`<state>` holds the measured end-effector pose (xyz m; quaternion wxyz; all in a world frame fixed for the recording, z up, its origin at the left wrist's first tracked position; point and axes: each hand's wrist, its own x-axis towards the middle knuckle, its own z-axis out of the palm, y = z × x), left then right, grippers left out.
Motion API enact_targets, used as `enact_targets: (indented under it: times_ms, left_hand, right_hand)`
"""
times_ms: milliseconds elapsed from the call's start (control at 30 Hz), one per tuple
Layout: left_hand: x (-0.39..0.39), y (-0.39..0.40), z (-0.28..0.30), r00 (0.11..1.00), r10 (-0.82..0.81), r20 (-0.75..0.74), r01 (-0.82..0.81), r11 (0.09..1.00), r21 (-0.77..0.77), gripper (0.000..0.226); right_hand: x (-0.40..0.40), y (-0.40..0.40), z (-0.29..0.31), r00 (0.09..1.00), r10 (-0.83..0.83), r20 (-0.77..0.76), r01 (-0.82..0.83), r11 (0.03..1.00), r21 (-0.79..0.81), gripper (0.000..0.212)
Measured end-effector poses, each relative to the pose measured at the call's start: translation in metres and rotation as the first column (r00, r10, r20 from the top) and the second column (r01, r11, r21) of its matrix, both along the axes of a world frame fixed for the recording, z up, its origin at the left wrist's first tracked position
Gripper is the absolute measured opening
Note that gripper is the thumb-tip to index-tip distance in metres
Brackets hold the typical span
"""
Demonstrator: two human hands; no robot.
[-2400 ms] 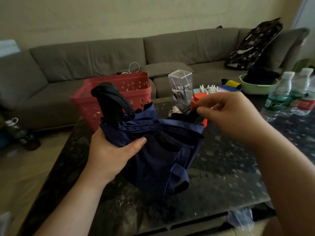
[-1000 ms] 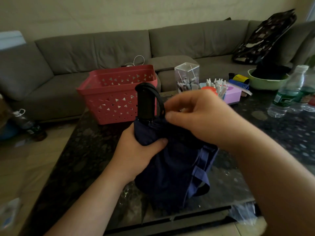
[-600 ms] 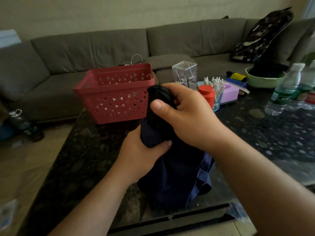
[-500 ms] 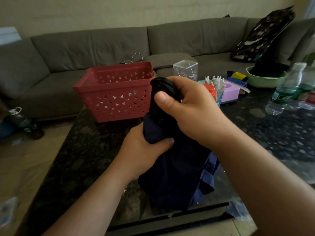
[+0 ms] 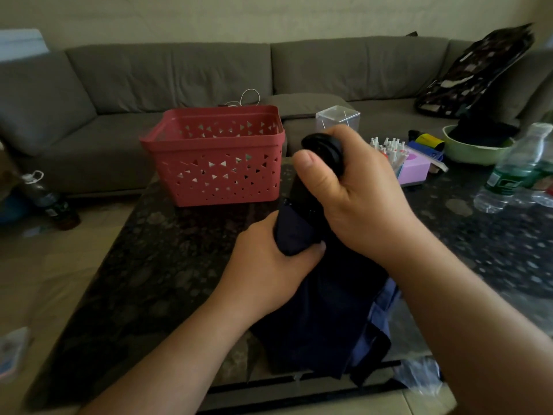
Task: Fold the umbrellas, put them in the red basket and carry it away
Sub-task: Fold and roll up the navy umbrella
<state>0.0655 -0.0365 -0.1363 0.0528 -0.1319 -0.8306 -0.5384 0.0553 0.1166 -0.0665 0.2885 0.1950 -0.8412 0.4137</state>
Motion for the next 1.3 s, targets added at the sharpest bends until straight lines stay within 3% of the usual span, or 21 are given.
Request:
enact_targets:
  times_ms: [167, 300, 400, 567, 633, 733, 800, 1000, 1067, 1167, 1300]
  left_hand:
    - [0.002, -0.001, 0.001, 0.986, -0.131, 0.101, 0.13, 0.991, 0.011, 0.029]
    - [0.002, 0.008, 0.002, 0.998, 0.06, 0.013, -0.059, 0.994, -0.087, 0.019]
    - [0.004, 0.013, 0.003, 0.989, 0.137, -0.047, -0.14, 0.987, -0.076, 0.011]
    - [0.004, 0.004, 0.008, 0.975, -0.183, 0.127, 0.179, 0.983, 0.043, 0.029]
    - [0.003, 0.003, 0.01, 0.985, -0.144, 0.091, 0.145, 0.989, -0.004, 0.029]
    - [0.001, 0.008, 0.015, 1.0, 0.003, -0.024, -0.007, 0.986, -0.165, 0.015]
    - [0.002, 0.011, 0.02, 0.998, 0.043, -0.056, -0.052, 0.983, -0.177, 0.016]
    - [0.005, 0.005, 0.022, 0.988, -0.146, 0.052, 0.148, 0.988, -0.044, 0.012]
    - [0.005, 0.006, 0.019, 0.995, -0.103, -0.008, 0.103, 0.992, -0.069, 0.012]
    - [0.002, 0.003, 0.013, 0.998, -0.013, -0.063, 0.007, 0.994, -0.108, 0.019]
    - [-0.002, -0.008, 0.014, 0.998, -0.018, -0.057, 0.011, 0.993, -0.12, 0.017]
  right_hand:
    - [-0.008, 0.007, -0.008, 0.998, 0.013, 0.055, -0.01, 0.998, -0.057, 0.046]
    - [-0.011, 0.0, -0.012, 0.994, -0.105, 0.032, 0.109, 0.981, -0.16, 0.032]
    - [-0.011, -0.006, -0.013, 0.988, -0.154, -0.005, 0.15, 0.97, -0.189, 0.029]
    - [-0.012, 0.004, -0.005, 0.999, 0.04, 0.013, -0.036, 0.973, -0.23, 0.029]
    - [-0.015, 0.005, -0.007, 0.998, 0.056, 0.018, -0.049, 0.963, -0.264, 0.03]
    - [-0.019, -0.002, -0.011, 0.998, -0.054, 0.039, 0.065, 0.923, -0.38, 0.028]
    - [-0.02, -0.006, -0.01, 0.995, -0.084, 0.054, 0.099, 0.896, -0.433, 0.029]
    - [-0.016, 0.004, -0.002, 0.988, 0.149, 0.038, -0.112, 0.866, -0.487, 0.042]
    - [-0.016, 0.002, -0.006, 0.988, 0.143, 0.057, -0.092, 0.843, -0.529, 0.045]
    - [-0.018, -0.004, -0.01, 0.989, 0.101, 0.109, -0.022, 0.823, -0.567, 0.033]
    - [-0.016, 0.011, -0.01, 0.939, 0.285, 0.194, -0.176, 0.881, -0.439, 0.022]
